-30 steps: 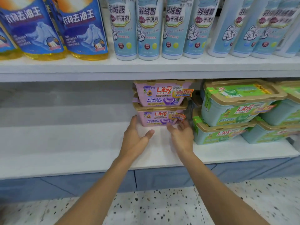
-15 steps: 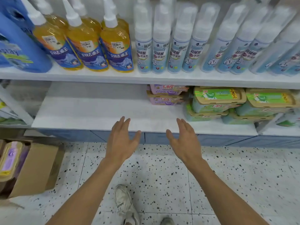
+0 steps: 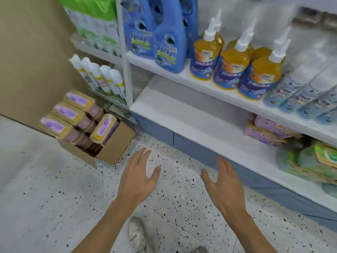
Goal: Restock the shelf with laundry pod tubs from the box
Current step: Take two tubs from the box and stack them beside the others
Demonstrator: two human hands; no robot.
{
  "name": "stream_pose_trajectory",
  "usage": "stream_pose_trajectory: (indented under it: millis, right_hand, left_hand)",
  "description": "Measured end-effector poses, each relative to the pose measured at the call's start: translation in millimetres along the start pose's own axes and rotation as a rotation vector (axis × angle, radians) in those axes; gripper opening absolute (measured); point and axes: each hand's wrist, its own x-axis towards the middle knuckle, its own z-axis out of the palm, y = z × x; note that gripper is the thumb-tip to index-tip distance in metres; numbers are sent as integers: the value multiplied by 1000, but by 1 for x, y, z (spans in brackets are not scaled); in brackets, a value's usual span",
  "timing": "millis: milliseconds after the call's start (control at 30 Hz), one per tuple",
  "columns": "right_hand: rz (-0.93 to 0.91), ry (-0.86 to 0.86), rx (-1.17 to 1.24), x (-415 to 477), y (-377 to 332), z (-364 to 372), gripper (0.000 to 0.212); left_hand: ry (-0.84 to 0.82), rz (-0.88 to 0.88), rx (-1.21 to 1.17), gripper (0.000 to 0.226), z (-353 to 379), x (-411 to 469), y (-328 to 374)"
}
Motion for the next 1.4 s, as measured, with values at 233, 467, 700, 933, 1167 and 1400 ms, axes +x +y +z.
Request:
stream_pose_trajectory:
  millis: [233, 467, 700, 933, 1167, 1400]
  right_hand:
    - [-134, -147, -82, 16, -139, 103, 69]
    - [-292, -255, -108, 39, -285, 173, 68]
    - [-387, -293, -149, 77, -382, 213, 62]
    - [-333, -390, -101, 149, -435, 264, 66]
    - [-294, -471, -136, 209, -471, 312, 69]
    - [-2, -581, 12, 241, -505, 374, 69]
  left_hand:
    - [22, -232, -14, 66, -75, 3, -140]
    - [106, -390, -102, 68, -149, 4, -246]
    - [210, -511, -187, 65, -197, 41, -295]
    - [224, -650, -248, 66, -219, 134, -347]
    - [168, -676, -173, 67, -238, 231, -405]
    - [47, -636, -159, 66, -246, 306, -470]
